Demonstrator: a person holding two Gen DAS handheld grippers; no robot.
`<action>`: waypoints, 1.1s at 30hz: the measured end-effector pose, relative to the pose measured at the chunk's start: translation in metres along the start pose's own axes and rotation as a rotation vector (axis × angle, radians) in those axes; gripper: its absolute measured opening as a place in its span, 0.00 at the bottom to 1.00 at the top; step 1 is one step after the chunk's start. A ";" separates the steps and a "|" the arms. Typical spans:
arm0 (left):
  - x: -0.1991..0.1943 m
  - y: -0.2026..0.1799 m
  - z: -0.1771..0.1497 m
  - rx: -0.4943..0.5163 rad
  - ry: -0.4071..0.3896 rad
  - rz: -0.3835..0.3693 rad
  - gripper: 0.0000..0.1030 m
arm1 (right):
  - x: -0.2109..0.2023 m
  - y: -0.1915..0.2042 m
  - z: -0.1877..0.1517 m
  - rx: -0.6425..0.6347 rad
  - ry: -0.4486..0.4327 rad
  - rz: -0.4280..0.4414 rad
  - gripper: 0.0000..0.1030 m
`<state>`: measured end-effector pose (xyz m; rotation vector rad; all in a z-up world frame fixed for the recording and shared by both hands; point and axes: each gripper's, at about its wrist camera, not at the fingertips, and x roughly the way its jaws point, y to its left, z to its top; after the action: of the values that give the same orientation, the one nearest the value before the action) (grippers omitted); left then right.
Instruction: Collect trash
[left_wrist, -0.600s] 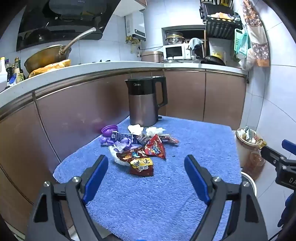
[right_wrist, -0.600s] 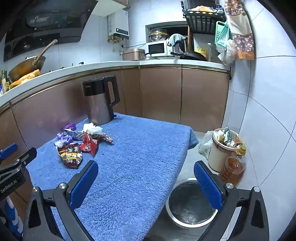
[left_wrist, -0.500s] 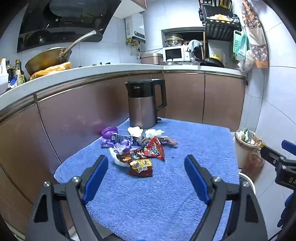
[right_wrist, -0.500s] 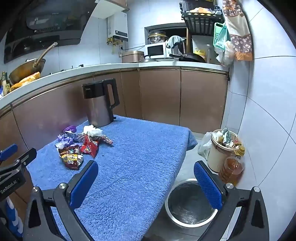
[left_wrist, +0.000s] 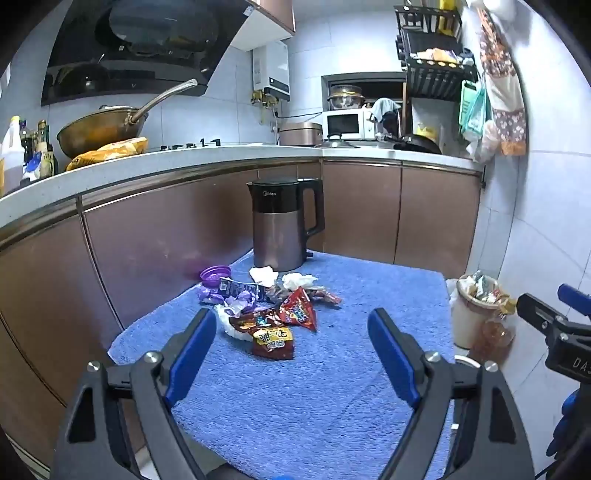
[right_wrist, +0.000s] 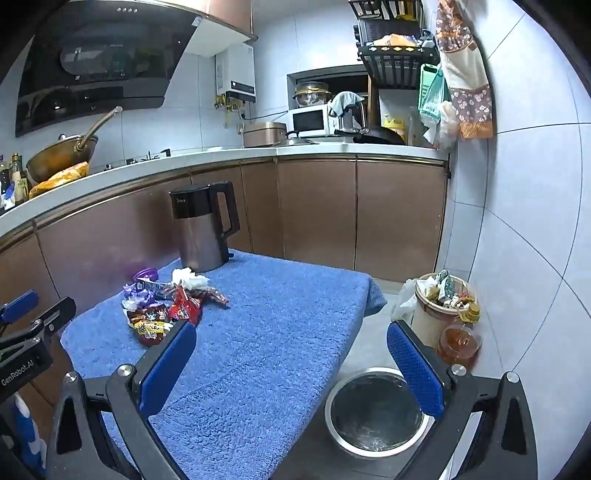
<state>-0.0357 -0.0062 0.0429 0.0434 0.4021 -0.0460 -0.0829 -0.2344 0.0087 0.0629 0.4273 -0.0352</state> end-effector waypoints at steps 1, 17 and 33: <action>-0.002 0.001 -0.001 -0.005 -0.009 -0.004 0.81 | -0.001 0.000 0.001 -0.001 -0.005 -0.001 1.00; 0.009 0.001 0.006 -0.016 -0.010 0.017 0.81 | 0.000 -0.012 -0.003 0.013 -0.014 0.014 1.00; 0.064 -0.008 0.039 -0.086 -0.037 0.052 0.81 | 0.054 -0.049 -0.001 -0.001 0.016 0.082 1.00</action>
<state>0.0384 -0.0183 0.0536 -0.0319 0.3658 0.0215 -0.0371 -0.2847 -0.0175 0.0800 0.4406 0.0460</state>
